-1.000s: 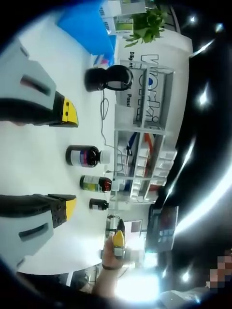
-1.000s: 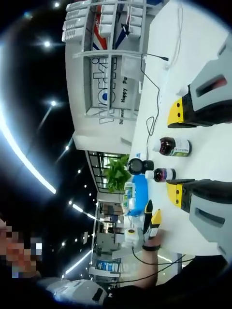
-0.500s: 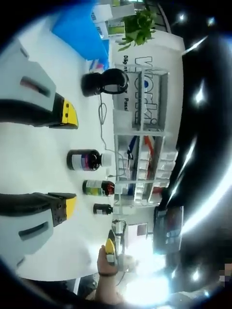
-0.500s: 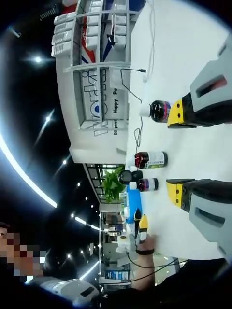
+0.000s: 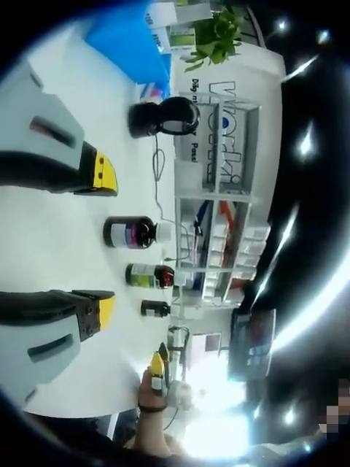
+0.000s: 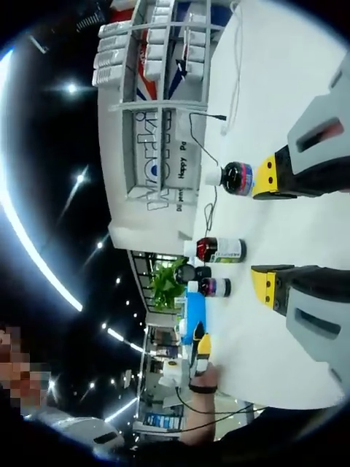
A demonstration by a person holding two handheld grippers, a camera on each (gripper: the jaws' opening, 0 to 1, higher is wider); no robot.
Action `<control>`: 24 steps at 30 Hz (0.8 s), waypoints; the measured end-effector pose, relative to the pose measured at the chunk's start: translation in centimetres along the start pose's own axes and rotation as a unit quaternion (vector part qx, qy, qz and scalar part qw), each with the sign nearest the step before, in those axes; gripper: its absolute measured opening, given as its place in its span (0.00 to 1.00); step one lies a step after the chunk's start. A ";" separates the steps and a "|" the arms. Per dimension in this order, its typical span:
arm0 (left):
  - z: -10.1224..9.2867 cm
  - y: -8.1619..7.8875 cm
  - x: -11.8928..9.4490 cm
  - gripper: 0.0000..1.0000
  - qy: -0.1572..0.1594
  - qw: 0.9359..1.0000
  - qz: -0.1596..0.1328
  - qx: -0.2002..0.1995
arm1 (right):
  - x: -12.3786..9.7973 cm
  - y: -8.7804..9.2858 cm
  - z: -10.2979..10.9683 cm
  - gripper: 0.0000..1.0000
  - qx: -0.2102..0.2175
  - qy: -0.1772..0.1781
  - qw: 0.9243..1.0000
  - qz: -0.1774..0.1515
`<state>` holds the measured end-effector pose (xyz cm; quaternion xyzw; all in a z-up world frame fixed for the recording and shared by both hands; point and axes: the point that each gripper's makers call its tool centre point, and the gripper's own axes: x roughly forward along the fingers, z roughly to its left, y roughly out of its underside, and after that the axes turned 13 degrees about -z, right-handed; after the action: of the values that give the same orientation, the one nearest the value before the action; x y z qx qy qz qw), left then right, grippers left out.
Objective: Rotate the medicine bottle to make it face forward pick up the medicine bottle inspect the drug traceability code place the medicine on the table
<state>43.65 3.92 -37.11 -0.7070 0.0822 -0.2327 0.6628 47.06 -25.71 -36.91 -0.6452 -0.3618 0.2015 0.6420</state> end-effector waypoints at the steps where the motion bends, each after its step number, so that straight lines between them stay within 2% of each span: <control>1: 0.0 0.0 0.0 0.43 0.001 1.000 0.001 0.000 | 0.0 0.1 0.0 0.32 -0.004 0.002 1.000 0.003; 3: -0.1 0.1 0.0 0.42 0.002 1.000 0.002 0.000 | 0.0 0.1 -0.3 0.32 0.002 0.015 1.000 0.009; 5: -0.1 0.1 0.0 0.42 0.001 1.000 0.004 0.002 | 0.0 0.2 -0.5 0.31 -0.016 0.026 0.999 0.015; 10: 0.0 0.2 -0.1 0.42 -0.002 1.000 0.004 0.004 | 0.3 0.6 0.5 0.30 -0.031 0.019 0.999 0.031; 14: 0.0 0.2 -0.1 0.42 -0.001 1.000 0.004 0.004 | 0.5 0.2 0.2 0.28 0.006 0.039 0.998 0.039; 20: 0.0 0.0 -0.1 0.42 -0.003 1.000 0.000 0.000 | 1.0 -1.5 -1.2 0.26 0.013 0.074 0.996 0.040; 24: -0.2 -0.1 -0.2 0.42 0.002 1.000 -0.002 0.000 | 1.5 -1.6 -1.7 0.29 0.016 0.095 0.994 0.051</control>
<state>43.41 3.83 -37.05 -0.7069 0.0822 -0.2348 0.6621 48.96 -25.89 -34.89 -0.6687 -0.2627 0.1776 0.6726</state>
